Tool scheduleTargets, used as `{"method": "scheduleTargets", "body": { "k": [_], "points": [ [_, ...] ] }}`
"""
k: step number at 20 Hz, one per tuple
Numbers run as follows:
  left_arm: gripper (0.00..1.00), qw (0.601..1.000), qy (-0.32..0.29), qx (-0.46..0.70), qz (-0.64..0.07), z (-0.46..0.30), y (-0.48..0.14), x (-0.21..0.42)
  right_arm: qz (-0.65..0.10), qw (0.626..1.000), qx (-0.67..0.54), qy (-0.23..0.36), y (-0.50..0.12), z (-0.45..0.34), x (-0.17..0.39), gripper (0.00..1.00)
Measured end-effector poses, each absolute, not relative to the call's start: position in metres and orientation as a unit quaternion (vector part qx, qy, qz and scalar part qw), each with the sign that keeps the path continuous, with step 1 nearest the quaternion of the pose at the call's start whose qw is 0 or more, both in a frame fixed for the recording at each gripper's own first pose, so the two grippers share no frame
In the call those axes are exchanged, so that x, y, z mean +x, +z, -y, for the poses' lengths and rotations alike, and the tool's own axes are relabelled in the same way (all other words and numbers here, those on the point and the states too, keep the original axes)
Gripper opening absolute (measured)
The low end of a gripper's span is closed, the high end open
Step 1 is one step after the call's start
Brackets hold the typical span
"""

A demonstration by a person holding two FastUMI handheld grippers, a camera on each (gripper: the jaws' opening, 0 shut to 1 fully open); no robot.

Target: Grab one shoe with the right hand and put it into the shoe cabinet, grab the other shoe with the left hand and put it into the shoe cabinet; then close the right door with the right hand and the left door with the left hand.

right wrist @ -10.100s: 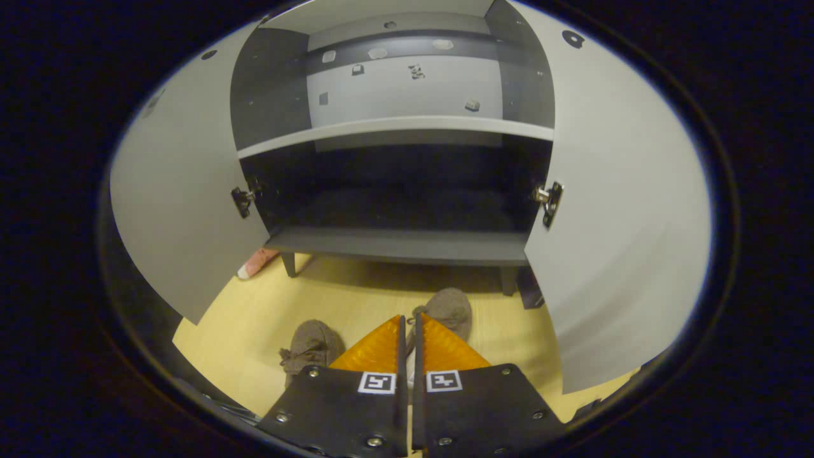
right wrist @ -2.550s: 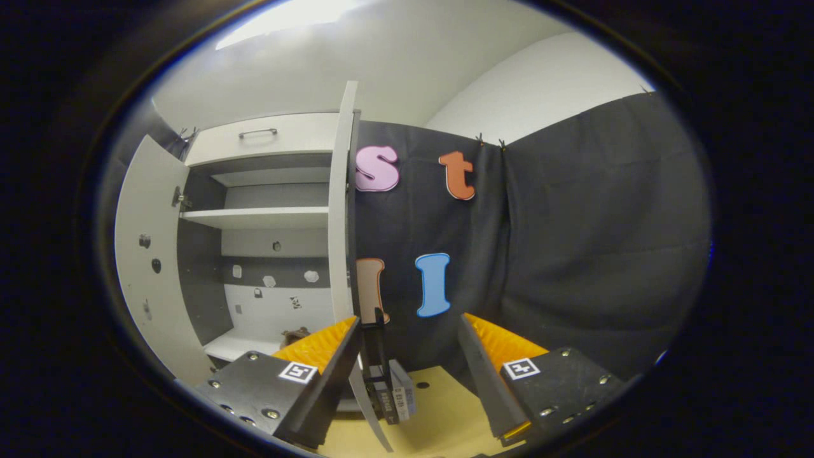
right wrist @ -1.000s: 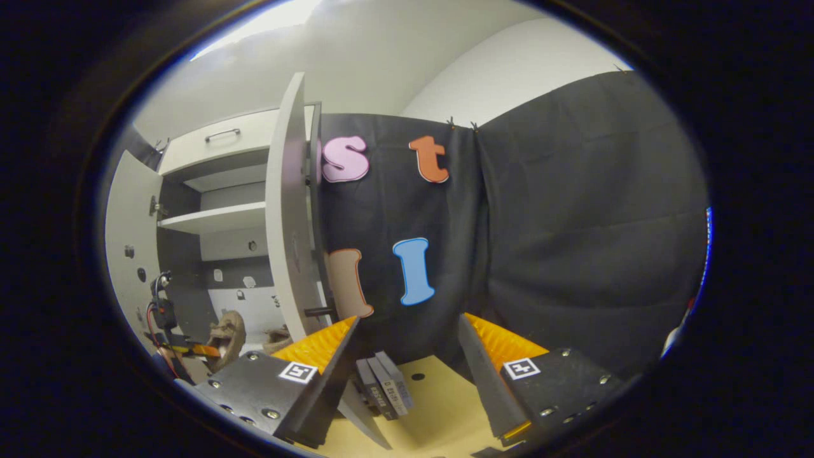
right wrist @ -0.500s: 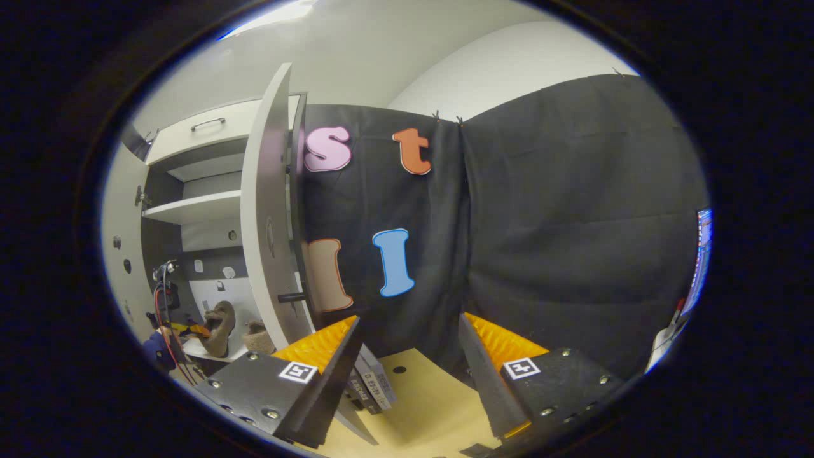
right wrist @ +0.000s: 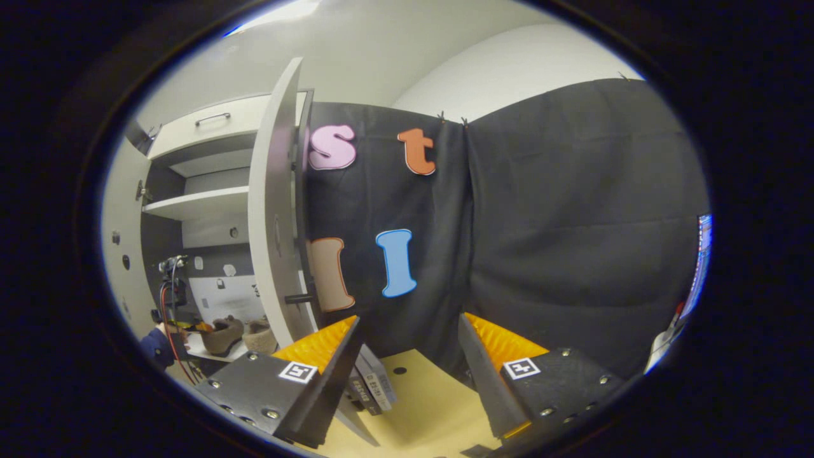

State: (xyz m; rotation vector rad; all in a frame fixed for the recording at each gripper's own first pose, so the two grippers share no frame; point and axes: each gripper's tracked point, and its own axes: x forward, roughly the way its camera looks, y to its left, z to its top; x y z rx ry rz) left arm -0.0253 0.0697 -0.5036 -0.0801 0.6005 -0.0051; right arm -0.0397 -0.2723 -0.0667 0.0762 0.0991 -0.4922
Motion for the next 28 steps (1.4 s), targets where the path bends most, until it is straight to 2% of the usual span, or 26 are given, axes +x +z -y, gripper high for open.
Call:
{"method": "scheduleTargets", "body": {
  "k": [2, 3, 4, 5, 7, 8, 10, 12, 14, 19, 20, 24, 26, 28],
  "points": [
    [0.42, 0.955, -0.006, -0.036, -0.293, -0.070, -0.496, -0.031, -0.049, 0.969, 0.039, -0.238, -0.068, 0.268, -0.035, 0.88],
    [0.72, 0.957, -0.010, -0.036, -0.287, -0.069, -0.491, -0.034, -0.049, 0.970, 0.039, -0.234, -0.068, 0.265, -0.030, 0.91],
    [0.71, 0.959, -0.015, -0.034, -0.279, -0.067, -0.482, -0.039, -0.050, 0.971, 0.039, -0.230, -0.069, 0.262, -0.027, 0.93],
    [0.78, 0.962, -0.019, -0.028, -0.269, -0.067, -0.472, -0.045, -0.051, 0.972, 0.040, -0.227, -0.070, 0.263, -0.026, 0.97],
    [0.84, 0.971, -0.030, -0.014, -0.236, -0.064, -0.444, -0.054, -0.050, 0.974, 0.043, -0.218, -0.068, 0.258, -0.021, 0.94],
    [0.86, 0.975, -0.035, -0.007, -0.218, -0.061, -0.429, -0.060, -0.049, 0.975, 0.046, -0.211, -0.066, 0.255, -0.017, 0.97],
    [0.93, 0.981, -0.049, 0.005, -0.190, -0.054, -0.401, -0.078, -0.051, 0.977, 0.047, -0.200, -0.065, 0.250, -0.011, 0.97],
    [0.95, 0.984, -0.060, 0.007, -0.166, -0.048, -0.375, -0.098, -0.048, 0.980, 0.045, -0.187, -0.062, 0.243, -0.005, 0.94],
    [0.95, 0.986, -0.077, 0.000, -0.149, -0.039, -0.352, -0.125, -0.049, 0.983, 0.039, -0.173, -0.061, 0.237, 0.001, 0.97],
    [0.94, 0.986, -0.118, -0.017, -0.118, -0.030, -0.301, -0.199, -0.054, 0.986, 0.019, -0.158, -0.059, 0.232, 0.008, 0.96],
    [0.94, 0.985, -0.123, -0.021, -0.116, -0.029, -0.295, -0.214, -0.056, 0.986, 0.018, -0.153, -0.058, 0.231, 0.009, 0.93],
    [0.94, 0.984, -0.143, -0.030, -0.100, -0.021, -0.257, -0.271, -0.062, 0.989, 0.013, -0.131, -0.058, 0.221, 0.012, 1.00],
    [0.94, 0.986, -0.140, -0.024, -0.085, -0.024, -0.237, -0.296, -0.062, 0.991, 0.015, -0.121, -0.059, 0.211, 0.014, 0.96],
    [0.94, 0.988, -0.135, -0.015, -0.069, -0.031, -0.220, -0.316, -0.064, 0.992, 0.021, -0.106, -0.059, 0.197, 0.016, 1.00]
  ]
}}
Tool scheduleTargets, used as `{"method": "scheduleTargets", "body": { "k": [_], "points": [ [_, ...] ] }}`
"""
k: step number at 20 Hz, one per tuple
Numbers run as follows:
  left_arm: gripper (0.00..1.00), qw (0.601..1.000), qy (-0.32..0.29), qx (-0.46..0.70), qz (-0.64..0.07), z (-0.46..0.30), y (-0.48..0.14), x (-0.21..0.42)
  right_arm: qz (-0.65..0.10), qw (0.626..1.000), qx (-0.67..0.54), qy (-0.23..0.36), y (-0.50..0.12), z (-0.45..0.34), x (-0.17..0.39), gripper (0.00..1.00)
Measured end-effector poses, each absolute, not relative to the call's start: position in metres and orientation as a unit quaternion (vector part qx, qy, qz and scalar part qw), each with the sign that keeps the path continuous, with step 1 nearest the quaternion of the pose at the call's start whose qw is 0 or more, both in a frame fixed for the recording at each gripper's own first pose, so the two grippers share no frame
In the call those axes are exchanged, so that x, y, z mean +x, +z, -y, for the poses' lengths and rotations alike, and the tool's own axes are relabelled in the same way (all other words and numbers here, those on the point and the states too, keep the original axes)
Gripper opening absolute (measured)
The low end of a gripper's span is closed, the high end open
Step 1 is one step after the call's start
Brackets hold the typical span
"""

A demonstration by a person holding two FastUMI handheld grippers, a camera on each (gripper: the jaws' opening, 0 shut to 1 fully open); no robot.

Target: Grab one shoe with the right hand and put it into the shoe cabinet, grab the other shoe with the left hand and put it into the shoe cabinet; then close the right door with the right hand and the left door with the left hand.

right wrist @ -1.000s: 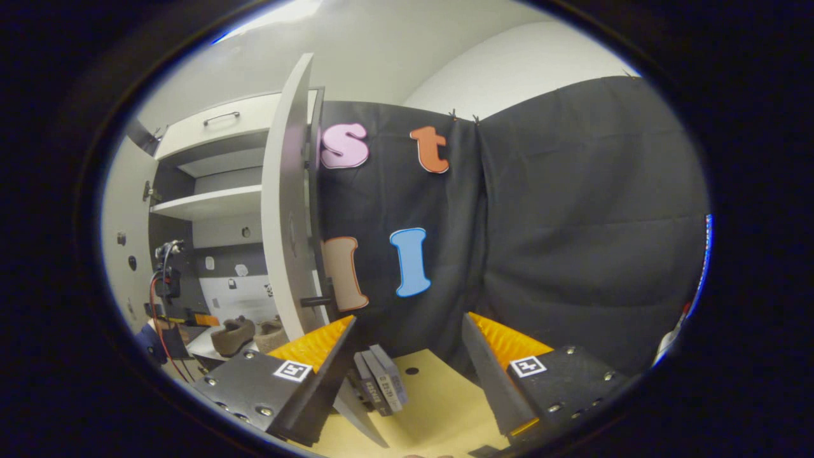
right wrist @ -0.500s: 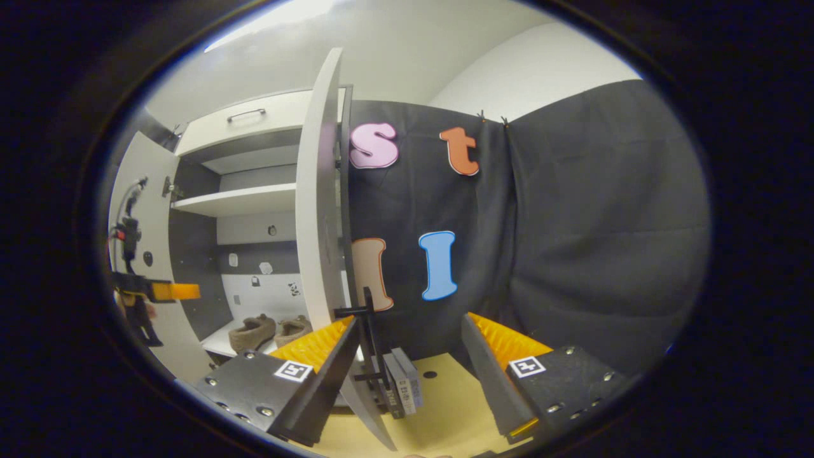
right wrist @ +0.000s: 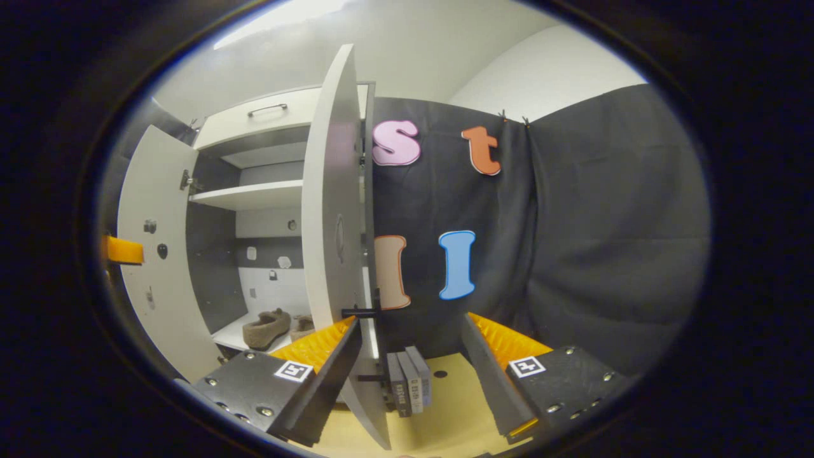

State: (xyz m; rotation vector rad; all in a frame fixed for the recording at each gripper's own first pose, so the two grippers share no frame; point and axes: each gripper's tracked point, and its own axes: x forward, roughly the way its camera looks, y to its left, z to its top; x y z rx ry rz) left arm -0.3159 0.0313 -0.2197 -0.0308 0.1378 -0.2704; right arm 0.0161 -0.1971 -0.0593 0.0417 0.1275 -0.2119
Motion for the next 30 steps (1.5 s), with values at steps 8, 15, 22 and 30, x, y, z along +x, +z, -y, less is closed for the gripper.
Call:
{"method": "scheduleTargets", "body": {
  "k": [8, 15, 22, 30],
  "points": [
    [0.93, 0.998, -0.041, -0.047, -0.028, -0.122, -0.170, -0.363, -0.068, 0.997, 0.027, -0.033, -0.064, 0.128, 0.038, 0.96],
    [0.93, 0.997, 0.080, -0.007, -0.019, -0.219, -0.169, -0.357, -0.062, 0.993, 0.061, 0.078, -0.056, 0.021, 0.070, 0.96],
    [0.93, 0.993, 0.110, -0.006, -0.042, -0.255, -0.193, -0.323, -0.034, 0.994, 0.042, 0.092, -0.042, -0.010, 0.064, 0.92],
    [0.86, 0.997, 0.038, -0.024, -0.060, -0.207, -0.203, -0.305, -0.031, 0.996, 0.055, 0.065, -0.035, 0.015, 0.063, 0.96]
  ]
}}
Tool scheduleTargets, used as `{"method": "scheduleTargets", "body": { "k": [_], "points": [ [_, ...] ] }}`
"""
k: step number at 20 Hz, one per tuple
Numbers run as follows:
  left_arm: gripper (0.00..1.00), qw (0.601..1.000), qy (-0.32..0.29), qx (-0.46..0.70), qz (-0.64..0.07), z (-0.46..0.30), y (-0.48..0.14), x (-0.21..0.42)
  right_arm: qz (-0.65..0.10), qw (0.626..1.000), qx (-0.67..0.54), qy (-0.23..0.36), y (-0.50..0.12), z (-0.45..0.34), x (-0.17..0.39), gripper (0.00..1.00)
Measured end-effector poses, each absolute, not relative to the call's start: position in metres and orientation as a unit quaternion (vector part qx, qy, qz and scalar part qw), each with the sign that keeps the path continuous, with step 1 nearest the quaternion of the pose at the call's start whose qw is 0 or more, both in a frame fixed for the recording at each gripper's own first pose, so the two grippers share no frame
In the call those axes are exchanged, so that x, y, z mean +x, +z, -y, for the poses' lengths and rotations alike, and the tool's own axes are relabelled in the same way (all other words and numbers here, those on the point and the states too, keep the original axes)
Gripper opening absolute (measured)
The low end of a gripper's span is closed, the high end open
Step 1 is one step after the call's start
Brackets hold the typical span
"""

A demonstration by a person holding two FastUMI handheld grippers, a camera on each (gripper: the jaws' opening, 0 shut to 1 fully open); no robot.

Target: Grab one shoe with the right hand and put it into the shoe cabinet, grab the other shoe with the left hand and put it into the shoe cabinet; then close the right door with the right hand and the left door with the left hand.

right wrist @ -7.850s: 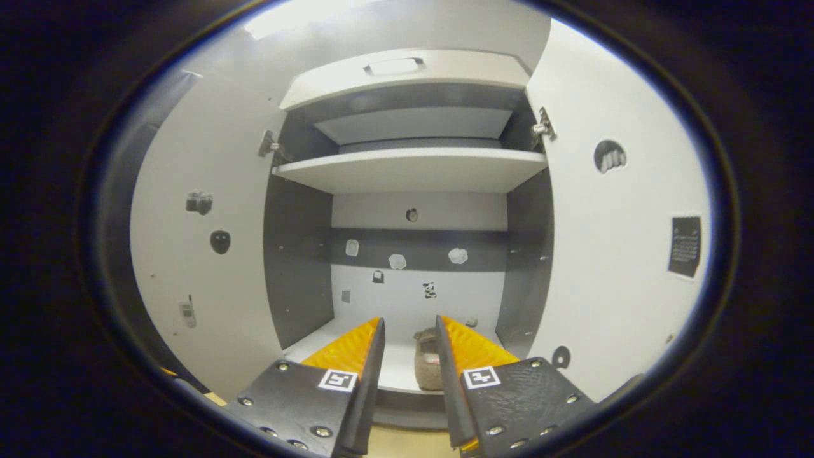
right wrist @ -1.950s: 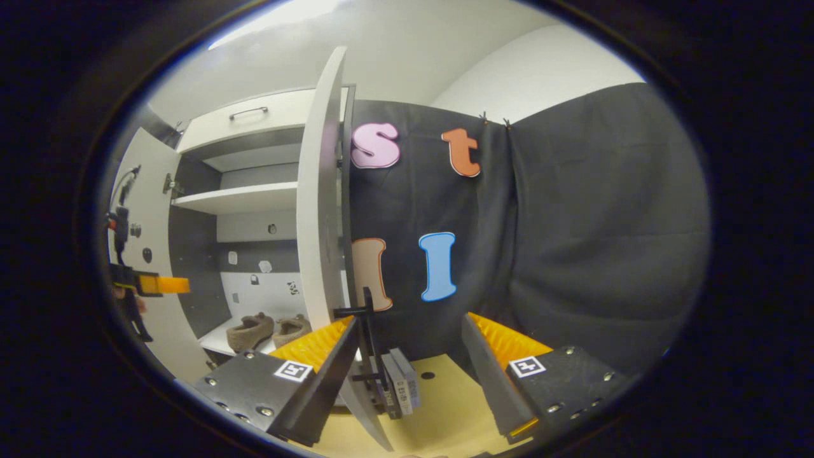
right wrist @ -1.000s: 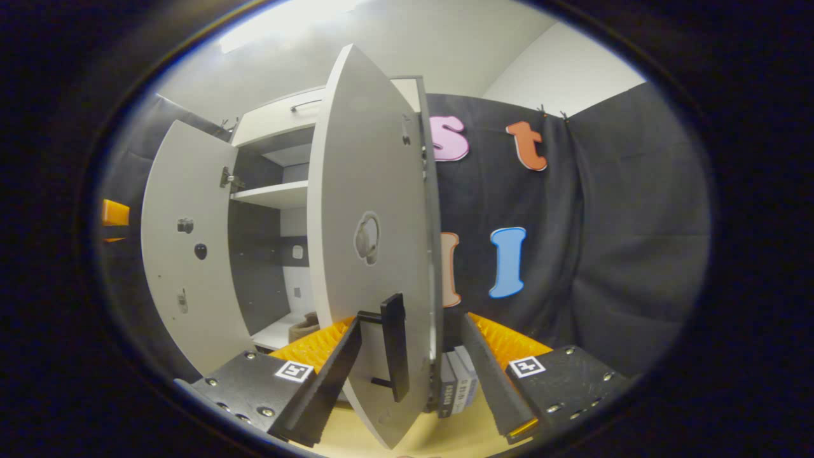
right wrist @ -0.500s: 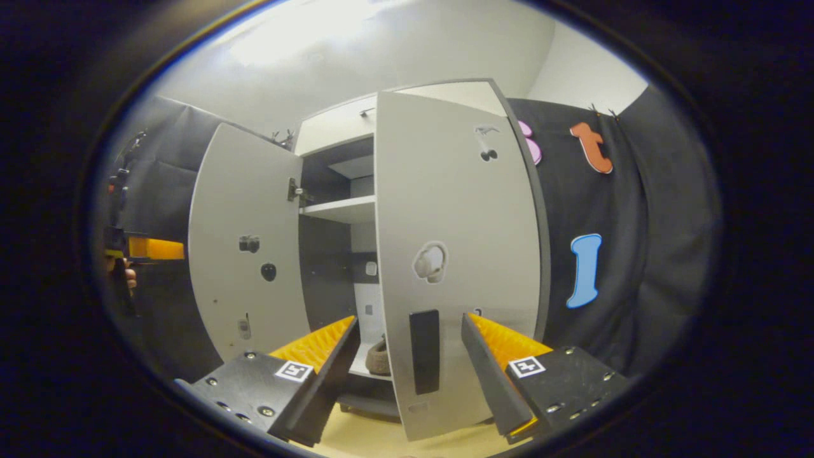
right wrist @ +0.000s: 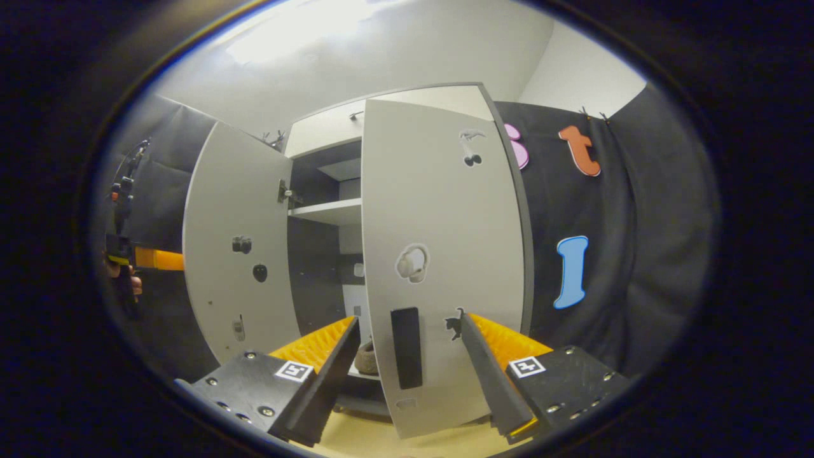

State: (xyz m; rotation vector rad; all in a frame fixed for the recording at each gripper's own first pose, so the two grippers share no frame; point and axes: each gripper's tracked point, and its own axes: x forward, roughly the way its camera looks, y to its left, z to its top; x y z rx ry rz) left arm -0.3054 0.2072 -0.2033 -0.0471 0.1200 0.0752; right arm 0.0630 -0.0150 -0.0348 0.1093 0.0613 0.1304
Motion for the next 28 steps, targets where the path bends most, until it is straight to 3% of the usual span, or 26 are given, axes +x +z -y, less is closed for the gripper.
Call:
{"method": "scheduleTargets", "body": {
  "k": [1, 2, 3, 4, 8, 10, 11, 12, 13, 15, 16, 17, 18, 19, 20, 21, 28],
  "points": [
    [0.86, 0.998, 0.022, -0.027, -0.060, -0.193, -0.205, -0.301, -0.028, 0.996, 0.055, 0.063, -0.032, 0.018, 0.062, 0.92],
    [0.86, 0.998, 0.006, -0.027, -0.060, -0.179, -0.206, -0.297, -0.025, 0.996, 0.055, 0.061, -0.030, 0.020, 0.059, 0.96],
    [0.86, 0.998, -0.009, -0.026, -0.061, -0.165, -0.209, -0.292, -0.023, 0.996, 0.055, 0.058, -0.028, 0.024, 0.056, 0.92],
    [0.86, 0.998, -0.022, -0.026, -0.060, -0.149, -0.210, -0.285, -0.022, 0.997, 0.055, 0.056, -0.027, 0.028, 0.054, 0.96],
    [0.86, 0.994, -0.082, -0.049, -0.057, -0.084, -0.216, -0.259, -0.022, 0.997, 0.060, 0.044, -0.024, 0.044, 0.044, 0.96],
    [0.86, 0.994, -0.083, -0.041, -0.051, -0.070, -0.215, -0.252, -0.021, 0.997, 0.063, 0.040, -0.021, 0.050, 0.038, 0.92],
    [0.86, 0.995, -0.081, -0.033, -0.048, -0.066, -0.214, -0.250, -0.019, 0.997, 0.063, 0.039, -0.018, 0.053, 0.039, 0.96],
    [0.81, 0.995, -0.081, -0.031, -0.048, -0.062, -0.216, -0.249, -0.019, 0.997, 0.062, 0.038, -0.016, 0.055, 0.038, 0.92],
    [0.86, 0.994, -0.086, -0.036, -0.050, -0.057, -0.217, -0.249, -0.017, 0.997, 0.060, 0.037, -0.015, 0.056, 0.035, 0.92],
    [0.86, 0.993, -0.090, -0.047, -0.058, -0.048, -0.223, -0.251, -0.018, 0.998, 0.055, 0.037, -0.015, 0.057, 0.029, 0.96],
    [0.86, 0.993, -0.088, -0.048, -0.059, -0.046, -0.224, -0.251, -0.018, 0.998, 0.053, 0.039, -0.014, 0.058, 0.027, 0.92],
    [0.81, 0.994, -0.084, -0.045, -0.060, -0.046, -0.225, -0.252, -0.018, 0.998, 0.053, 0.040, -0.014, 0.058, 0.026, 0.92],
    [0.86, 0.994, -0.080, -0.043, -0.062, -0.047, -0.227, -0.253, -0.018, 0.998, 0.052, 0.041, -0.014, 0.058, 0.026, 0.92],
    [0.86, 0.994, -0.077, -0.041, -0.064, -0.047, -0.229, -0.255, -0.019, 0.998, 0.052, 0.042, -0.015, 0.058, 0.025, 0.96],
    [0.86, 0.994, -0.074, -0.041, -0.068, -0.047, -0.231, -0.257, -0.018, 0.997, 0.053, 0.044, -0.014, 0.058, 0.024, 0.92],
    [0.86, 0.994, -0.073, -0.041, -0.071, -0.047, -0.233, -0.259, -0.017, 0.997, 0.054, 0.045, -0.014, 0.057, 0.023, 0.96],
    [0.86, 0.994, -0.068, -0.035, -0.076, -0.052, -0.232, -0.268, -0.018, 0.997, 0.061, 0.051, -0.015, 0.054, 0.018, 0.92]
  ]
}}
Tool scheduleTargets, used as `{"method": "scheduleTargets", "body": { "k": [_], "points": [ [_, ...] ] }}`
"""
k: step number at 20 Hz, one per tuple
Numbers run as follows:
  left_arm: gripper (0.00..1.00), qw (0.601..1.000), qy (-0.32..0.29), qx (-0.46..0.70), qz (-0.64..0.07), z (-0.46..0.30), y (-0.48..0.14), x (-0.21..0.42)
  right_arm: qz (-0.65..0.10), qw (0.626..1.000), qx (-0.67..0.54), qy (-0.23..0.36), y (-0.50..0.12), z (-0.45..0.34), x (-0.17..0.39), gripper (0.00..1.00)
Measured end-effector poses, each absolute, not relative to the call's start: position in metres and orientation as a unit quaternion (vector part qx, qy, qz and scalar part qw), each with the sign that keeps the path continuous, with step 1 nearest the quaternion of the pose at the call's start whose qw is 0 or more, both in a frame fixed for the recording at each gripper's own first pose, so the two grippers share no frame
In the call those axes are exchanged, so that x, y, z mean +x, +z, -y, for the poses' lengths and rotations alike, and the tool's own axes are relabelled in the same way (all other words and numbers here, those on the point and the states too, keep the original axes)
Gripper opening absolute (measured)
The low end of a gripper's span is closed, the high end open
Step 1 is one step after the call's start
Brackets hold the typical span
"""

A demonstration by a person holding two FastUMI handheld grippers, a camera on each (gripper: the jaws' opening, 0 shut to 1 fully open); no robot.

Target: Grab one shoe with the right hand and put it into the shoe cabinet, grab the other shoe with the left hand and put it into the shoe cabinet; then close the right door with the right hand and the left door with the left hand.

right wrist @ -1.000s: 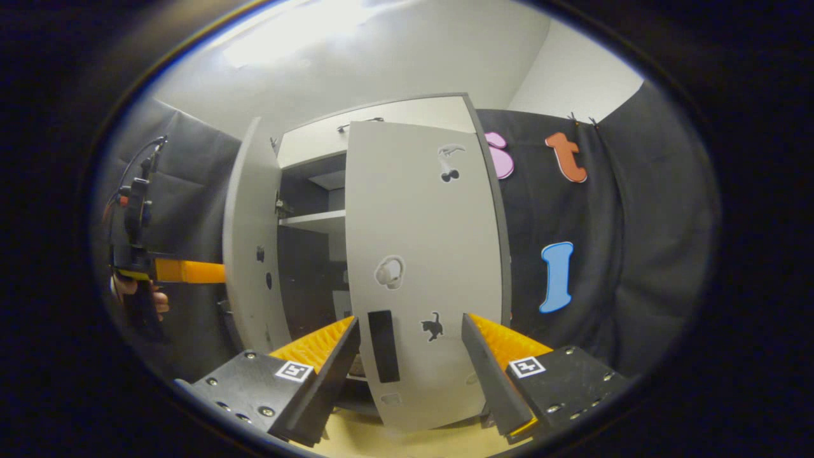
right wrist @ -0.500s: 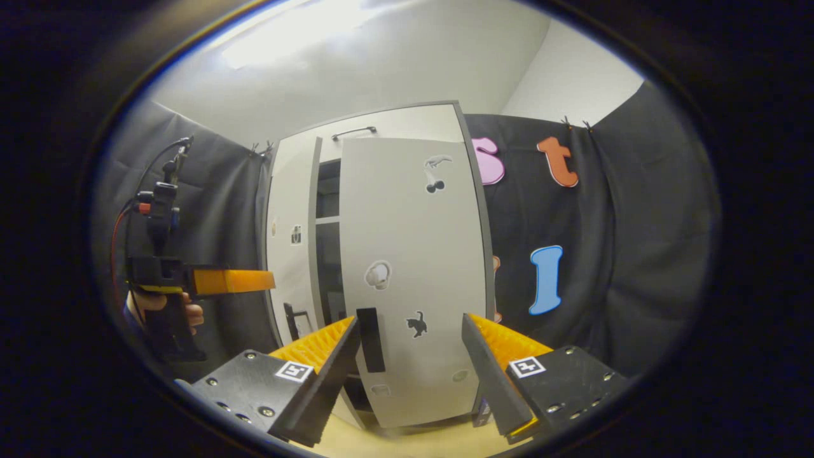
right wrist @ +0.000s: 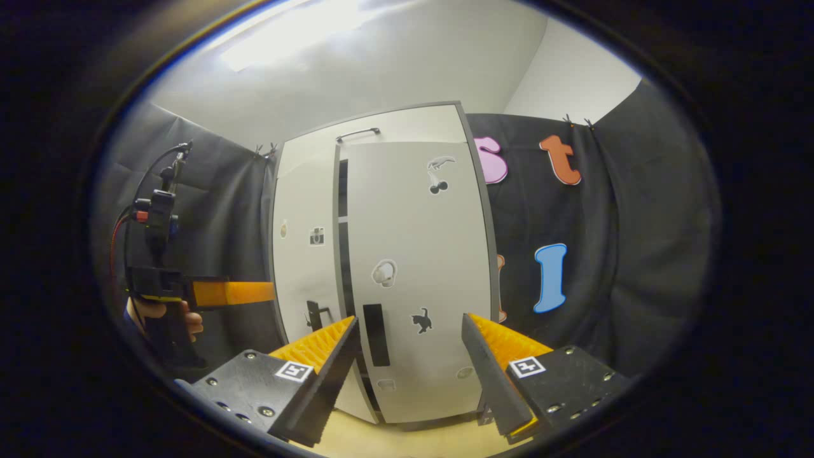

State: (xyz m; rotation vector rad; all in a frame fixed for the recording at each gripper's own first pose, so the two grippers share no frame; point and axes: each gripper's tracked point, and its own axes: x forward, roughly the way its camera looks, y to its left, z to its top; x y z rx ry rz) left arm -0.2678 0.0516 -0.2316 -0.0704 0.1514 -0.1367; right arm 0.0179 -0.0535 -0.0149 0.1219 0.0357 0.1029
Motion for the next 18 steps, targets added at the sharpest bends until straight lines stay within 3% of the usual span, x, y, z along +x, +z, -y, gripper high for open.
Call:
{"method": "scheduleTargets", "body": {
  "k": [2, 8, 9, 11, 12, 15, 16, 18],
  "points": [
    [0.86, 0.994, -0.068, -0.033, -0.074, -0.051, -0.231, -0.272, -0.018, 0.996, 0.062, 0.054, -0.016, 0.051, 0.017, 0.96],
    [0.86, 0.994, -0.066, -0.031, -0.078, -0.054, -0.233, -0.277, -0.021, 0.996, 0.060, 0.061, -0.016, 0.044, 0.020, 0.96],
    [0.86, 0.994, -0.066, -0.032, -0.078, -0.054, -0.233, -0.277, -0.021, 0.996, 0.060, 0.061, -0.016, 0.043, 0.020, 0.92],
    [0.86, 0.994, -0.065, -0.032, -0.079, -0.054, -0.232, -0.277, -0.020, 0.996, 0.060, 0.060, -0.012, 0.041, 0.021, 0.96],
    [0.86, 0.994, -0.065, -0.031, -0.078, -0.054, -0.232, -0.278, -0.018, 0.996, 0.059, 0.057, -0.010, 0.040, 0.021, 0.92],
    [0.86, 0.995, -0.062, -0.021, -0.072, -0.051, -0.225, -0.283, -0.009, 0.998, 0.049, 0.045, 0.004, 0.043, 0.021, 0.96],
    [0.86, 0.996, -0.058, -0.015, -0.068, -0.051, -0.221, -0.283, -0.006, 0.998, 0.048, 0.041, 0.011, 0.042, 0.022, 0.92],
    [0.88, 0.997, -0.041, -0.002, -0.065, -0.053, -0.213, -0.285, 0.005, 0.998, 0.047, 0.030, 0.032, 0.045, 0.023, 0.92]
  ]
}}
